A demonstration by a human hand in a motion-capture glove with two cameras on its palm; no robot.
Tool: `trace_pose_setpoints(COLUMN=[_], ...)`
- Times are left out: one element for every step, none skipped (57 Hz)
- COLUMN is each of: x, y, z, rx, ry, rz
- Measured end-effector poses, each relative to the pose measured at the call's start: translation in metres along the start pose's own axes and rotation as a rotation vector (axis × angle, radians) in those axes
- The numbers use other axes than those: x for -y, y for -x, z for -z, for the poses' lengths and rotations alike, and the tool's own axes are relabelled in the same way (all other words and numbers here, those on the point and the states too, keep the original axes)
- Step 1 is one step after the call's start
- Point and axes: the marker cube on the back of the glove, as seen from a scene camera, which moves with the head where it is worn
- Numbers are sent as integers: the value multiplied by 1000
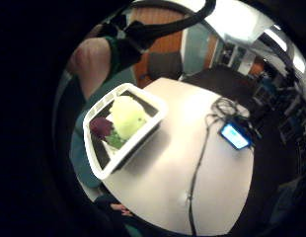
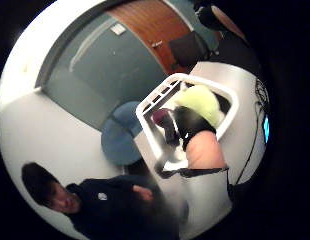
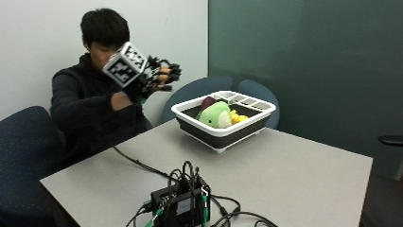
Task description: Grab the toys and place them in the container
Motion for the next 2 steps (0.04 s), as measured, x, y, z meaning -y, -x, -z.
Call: trace_pose_setpoints(x=[-1,-1], y=[4,5], z=[0,0], rx=[35,50], ry=[-3,-4], rz=[-29,-42])
